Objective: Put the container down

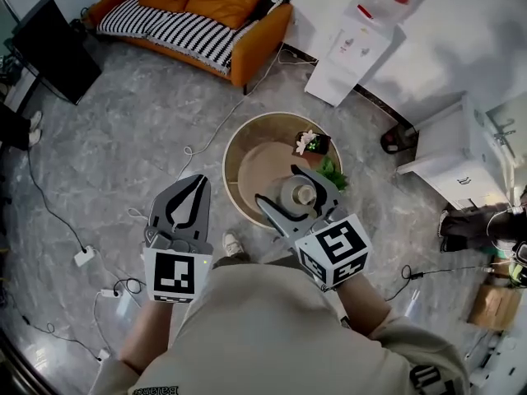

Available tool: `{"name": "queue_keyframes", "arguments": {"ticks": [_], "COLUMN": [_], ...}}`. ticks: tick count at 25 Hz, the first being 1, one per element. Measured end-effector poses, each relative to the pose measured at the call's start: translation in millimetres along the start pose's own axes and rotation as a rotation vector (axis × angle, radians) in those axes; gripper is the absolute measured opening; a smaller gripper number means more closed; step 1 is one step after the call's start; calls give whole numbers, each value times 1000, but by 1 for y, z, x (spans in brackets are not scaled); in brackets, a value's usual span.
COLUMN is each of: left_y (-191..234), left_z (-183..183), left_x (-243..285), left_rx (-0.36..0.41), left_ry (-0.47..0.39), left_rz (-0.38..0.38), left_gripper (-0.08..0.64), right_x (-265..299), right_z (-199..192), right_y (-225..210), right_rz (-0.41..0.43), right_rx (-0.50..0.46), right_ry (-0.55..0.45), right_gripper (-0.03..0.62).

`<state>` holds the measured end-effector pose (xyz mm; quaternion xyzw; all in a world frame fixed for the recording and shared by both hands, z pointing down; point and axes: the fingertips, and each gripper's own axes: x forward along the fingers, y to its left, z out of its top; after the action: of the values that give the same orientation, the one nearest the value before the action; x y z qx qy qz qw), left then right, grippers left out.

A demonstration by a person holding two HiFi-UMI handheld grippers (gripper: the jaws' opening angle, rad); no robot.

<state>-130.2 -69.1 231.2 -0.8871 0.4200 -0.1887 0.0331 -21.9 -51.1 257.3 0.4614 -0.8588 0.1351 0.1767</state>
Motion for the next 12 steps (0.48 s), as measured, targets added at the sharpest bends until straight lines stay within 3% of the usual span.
{"name": "queue_keyframes", "arguments": {"ticks": [6, 12], "left_y": [21, 31], "left_z": [8, -1], "left_x": [15, 25], "left_rx": [-6, -71], "left_ry": [-44, -13], "left_rz": [7, 40], "left_gripper": [14, 14], "right_x": [29, 42], "right_z": [15, 14], "right_y": [2, -17], "right_rz": [8, 0], "right_rx": [-1, 10], "right_ry": [-8, 4], "right_gripper": [331, 331]}}
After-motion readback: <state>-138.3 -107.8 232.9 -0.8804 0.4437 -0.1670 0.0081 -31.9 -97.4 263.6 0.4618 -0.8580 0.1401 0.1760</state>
